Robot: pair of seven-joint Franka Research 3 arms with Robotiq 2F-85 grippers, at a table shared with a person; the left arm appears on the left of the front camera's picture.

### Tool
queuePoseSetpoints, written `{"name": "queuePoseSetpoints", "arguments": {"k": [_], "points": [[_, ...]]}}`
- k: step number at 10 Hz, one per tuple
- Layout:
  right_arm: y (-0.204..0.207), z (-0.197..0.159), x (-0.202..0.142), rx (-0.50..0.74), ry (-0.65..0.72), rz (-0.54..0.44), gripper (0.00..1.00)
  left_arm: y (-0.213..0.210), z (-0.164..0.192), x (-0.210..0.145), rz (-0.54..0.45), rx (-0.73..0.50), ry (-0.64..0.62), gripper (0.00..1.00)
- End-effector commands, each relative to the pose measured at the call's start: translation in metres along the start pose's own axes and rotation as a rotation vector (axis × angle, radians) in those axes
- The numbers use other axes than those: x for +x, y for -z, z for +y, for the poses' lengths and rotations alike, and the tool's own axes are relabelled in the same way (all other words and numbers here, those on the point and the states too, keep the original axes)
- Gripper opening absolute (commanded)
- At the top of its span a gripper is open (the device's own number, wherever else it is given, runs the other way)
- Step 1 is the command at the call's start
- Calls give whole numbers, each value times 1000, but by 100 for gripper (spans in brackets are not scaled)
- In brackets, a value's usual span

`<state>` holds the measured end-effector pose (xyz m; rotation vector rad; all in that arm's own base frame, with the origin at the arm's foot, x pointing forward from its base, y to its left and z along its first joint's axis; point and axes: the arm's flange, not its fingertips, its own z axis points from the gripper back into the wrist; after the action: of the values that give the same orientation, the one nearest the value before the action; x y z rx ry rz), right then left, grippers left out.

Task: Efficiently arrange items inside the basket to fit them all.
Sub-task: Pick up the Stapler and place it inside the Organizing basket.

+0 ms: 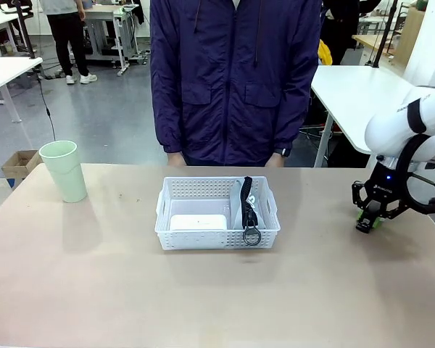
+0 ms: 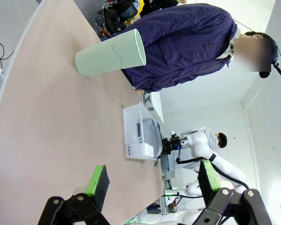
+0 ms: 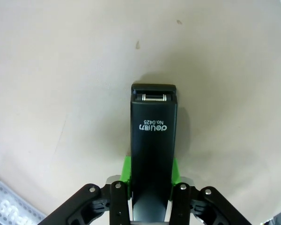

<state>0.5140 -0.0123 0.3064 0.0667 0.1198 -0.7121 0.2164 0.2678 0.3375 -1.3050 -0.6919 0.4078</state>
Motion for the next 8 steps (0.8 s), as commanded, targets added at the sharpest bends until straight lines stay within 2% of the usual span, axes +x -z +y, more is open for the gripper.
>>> {"name": "queuePoseSetpoints", "arguments": {"k": [1,3,5,8], "points": [[-44,-14,-18,30,-131,-7,0,3,-2,-4,-16,-21,20,100],[-110,-31,-59,11,-273,-91,0,3,-2,-4,-16,-21,20,100],[-160,-28,-116,-18,-459,-74,0,3,-2,-4,-16,-21,20,100],[-182,-2,-183,-46,-835,-76,0,3,-2,-4,-16,-21,20,100]]}}
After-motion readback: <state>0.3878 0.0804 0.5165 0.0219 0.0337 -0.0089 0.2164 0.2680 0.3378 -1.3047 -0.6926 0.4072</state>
